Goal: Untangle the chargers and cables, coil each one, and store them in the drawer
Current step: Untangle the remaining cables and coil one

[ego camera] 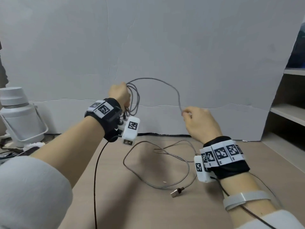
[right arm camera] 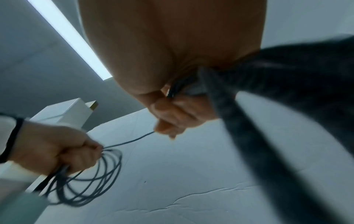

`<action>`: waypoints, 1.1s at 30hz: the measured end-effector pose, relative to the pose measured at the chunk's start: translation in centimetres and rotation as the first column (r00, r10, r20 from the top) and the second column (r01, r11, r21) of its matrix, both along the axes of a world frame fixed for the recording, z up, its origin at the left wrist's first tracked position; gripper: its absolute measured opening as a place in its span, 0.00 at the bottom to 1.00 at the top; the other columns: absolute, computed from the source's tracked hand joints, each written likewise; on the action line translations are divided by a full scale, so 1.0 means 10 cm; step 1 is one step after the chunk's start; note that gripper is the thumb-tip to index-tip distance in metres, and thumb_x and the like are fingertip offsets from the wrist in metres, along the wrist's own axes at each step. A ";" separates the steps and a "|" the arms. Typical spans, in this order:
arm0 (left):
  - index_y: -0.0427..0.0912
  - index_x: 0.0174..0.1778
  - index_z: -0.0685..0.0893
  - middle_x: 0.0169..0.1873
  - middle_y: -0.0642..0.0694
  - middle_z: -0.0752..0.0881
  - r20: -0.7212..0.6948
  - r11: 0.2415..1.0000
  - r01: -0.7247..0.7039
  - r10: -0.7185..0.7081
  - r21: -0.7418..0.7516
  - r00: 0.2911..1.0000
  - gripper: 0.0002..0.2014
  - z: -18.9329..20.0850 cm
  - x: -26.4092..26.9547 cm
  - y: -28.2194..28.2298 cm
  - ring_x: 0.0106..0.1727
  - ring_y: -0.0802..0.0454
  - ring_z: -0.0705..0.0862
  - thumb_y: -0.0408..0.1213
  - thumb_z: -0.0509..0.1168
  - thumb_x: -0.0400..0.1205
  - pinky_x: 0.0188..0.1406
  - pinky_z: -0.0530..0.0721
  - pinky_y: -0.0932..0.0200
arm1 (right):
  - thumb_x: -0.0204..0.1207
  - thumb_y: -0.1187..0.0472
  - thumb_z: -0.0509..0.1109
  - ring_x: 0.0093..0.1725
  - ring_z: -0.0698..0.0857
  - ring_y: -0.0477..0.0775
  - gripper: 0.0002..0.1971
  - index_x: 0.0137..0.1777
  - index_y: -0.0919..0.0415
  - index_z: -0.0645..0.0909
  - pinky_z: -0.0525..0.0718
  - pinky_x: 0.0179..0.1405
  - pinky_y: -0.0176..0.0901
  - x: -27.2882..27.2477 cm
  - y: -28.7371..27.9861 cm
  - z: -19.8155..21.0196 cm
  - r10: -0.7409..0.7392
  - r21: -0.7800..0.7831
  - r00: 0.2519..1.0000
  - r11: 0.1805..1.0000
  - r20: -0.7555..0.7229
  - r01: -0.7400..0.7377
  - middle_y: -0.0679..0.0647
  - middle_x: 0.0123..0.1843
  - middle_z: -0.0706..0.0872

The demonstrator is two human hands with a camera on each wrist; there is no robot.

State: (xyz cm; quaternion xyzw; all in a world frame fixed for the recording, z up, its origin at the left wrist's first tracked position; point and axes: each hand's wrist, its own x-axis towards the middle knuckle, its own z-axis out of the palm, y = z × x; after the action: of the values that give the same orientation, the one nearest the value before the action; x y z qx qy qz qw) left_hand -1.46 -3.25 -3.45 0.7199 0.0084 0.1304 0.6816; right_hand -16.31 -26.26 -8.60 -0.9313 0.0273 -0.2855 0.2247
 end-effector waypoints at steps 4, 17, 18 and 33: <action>0.43 0.38 0.69 0.25 0.46 0.73 0.074 0.959 0.281 -0.278 -0.033 0.958 0.16 0.01 -0.47 -0.37 0.16 0.55 0.68 0.42 0.50 0.92 0.18 0.64 0.65 | 0.76 0.63 0.59 0.31 0.73 0.62 0.15 0.26 0.61 0.70 0.67 0.26 0.43 -0.04 0.20 -0.05 0.052 -0.145 0.972 0.986 -0.228 -0.087 0.53 0.24 0.73; 0.35 0.50 0.73 0.39 0.42 0.87 0.091 0.659 0.496 -0.647 0.565 0.757 0.19 -0.22 -0.95 -0.68 0.24 0.47 0.84 0.48 0.50 0.93 0.20 0.80 0.57 | 0.82 0.58 0.68 0.21 0.76 0.50 0.16 0.34 0.64 0.84 0.74 0.25 0.39 -0.14 0.18 0.08 0.472 0.278 0.879 0.855 -0.071 -0.437 0.53 0.23 0.82; 0.38 0.46 0.72 0.33 0.45 0.84 0.090 0.649 0.486 -0.648 0.585 0.756 0.18 -0.21 -0.96 -0.69 0.21 0.48 0.82 0.48 0.50 0.93 0.19 0.78 0.57 | 0.82 0.56 0.70 0.21 0.77 0.48 0.16 0.35 0.64 0.84 0.74 0.26 0.37 -0.13 0.16 0.08 0.442 0.282 0.896 0.866 -0.043 -0.414 0.53 0.23 0.83; 0.45 0.42 0.89 0.26 0.60 0.84 0.260 0.671 0.258 -0.569 0.695 0.780 0.05 0.24 -0.70 -0.21 0.24 0.67 0.78 0.40 0.75 0.81 0.28 0.74 0.74 | 0.77 0.60 0.71 0.30 0.78 0.50 0.09 0.37 0.57 0.88 0.78 0.36 0.47 -0.14 -0.10 0.12 0.310 0.324 0.951 0.901 -0.011 -0.290 0.52 0.29 0.88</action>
State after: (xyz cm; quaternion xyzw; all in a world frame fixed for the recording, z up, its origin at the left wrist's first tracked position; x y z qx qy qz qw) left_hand -8.51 -5.31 -1.01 0.8330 -0.3644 0.1275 0.3963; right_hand -17.75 -27.27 -7.41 -0.8842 -0.0639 -0.2104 0.4121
